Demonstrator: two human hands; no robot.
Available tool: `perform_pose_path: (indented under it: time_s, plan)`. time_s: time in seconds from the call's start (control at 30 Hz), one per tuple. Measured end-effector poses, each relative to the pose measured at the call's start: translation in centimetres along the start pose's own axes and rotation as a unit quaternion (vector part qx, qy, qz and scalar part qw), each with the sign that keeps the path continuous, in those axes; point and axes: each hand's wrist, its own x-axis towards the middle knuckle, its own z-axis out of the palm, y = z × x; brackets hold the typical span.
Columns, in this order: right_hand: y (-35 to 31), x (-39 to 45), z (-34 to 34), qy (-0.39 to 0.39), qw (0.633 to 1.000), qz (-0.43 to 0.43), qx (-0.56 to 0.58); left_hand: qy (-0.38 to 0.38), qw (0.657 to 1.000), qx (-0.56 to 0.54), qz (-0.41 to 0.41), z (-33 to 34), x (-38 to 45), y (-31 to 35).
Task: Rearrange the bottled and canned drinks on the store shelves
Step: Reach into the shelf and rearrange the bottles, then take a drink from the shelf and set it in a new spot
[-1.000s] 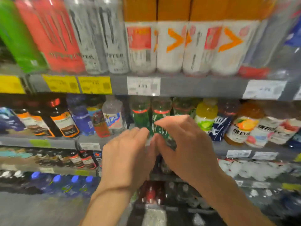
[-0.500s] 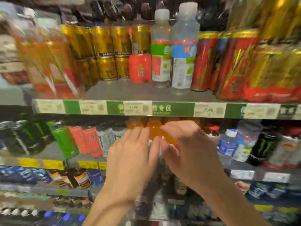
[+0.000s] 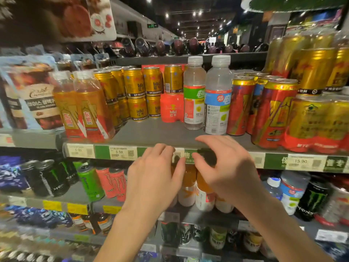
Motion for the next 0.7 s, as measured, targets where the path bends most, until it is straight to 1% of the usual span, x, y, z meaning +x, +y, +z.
perform_pose_path:
  time_s: [0.07, 0.13, 0.17, 0.23, 0.3, 0.37, 0.47, 0.53, 0.63, 0.7]
  plan:
    - [0.1, 0.8, 0.2, -0.006, 0.999, 0.034, -0.007, -0.004, 1.0, -0.021, 0.007, 0.1, 1.0, -0.6]
    - [0.3, 1.8, 0.4, 0.003, 0.998, 0.053, -0.027, -0.026, 0.997, -0.069, 0.013, 0.2, 2.3, -0.9]
    - [0.4, 2.4, 0.3, 0.005, 0.997, 0.08, -0.023, -0.037, 0.995, -0.096, 0.014, 0.2, 2.9, -1.0]
    - [0.4, 3.5, 0.1, -0.001, 0.987, 0.16, 0.007, -0.058, 0.988, -0.14, 0.021, 0.5, 4.3, -0.9]
    - [0.8, 4.3, 0.1, 0.02, 0.978, 0.208, 0.018, -0.084, 0.98, -0.178, 0.029, 0.9, 5.9, -0.4]
    - [1.5, 4.9, 0.2, 0.041, 0.973, 0.226, 0.023, -0.108, 0.968, -0.226, 0.035, 1.5, 7.3, 0.3]
    - [2.6, 6.0, 0.2, 0.043, 0.963, 0.256, 0.071, -0.131, 0.946, -0.296, 0.032, 2.8, 9.2, 1.9]
    - [3.2, 6.9, 0.0, 0.042, 0.962, 0.257, 0.084, -0.13, 0.933, -0.334, 0.022, 4.0, 10.5, 3.0]
    - [4.1, 8.0, -0.3, 0.019, 0.966, 0.237, 0.099, -0.121, 0.921, -0.37, 0.01, 5.6, 12.0, 4.2]
    - [4.7, 8.7, -0.3, 0.008, 0.97, 0.221, 0.103, -0.098, 0.913, -0.395, -0.013, 6.5, 12.7, 4.8]
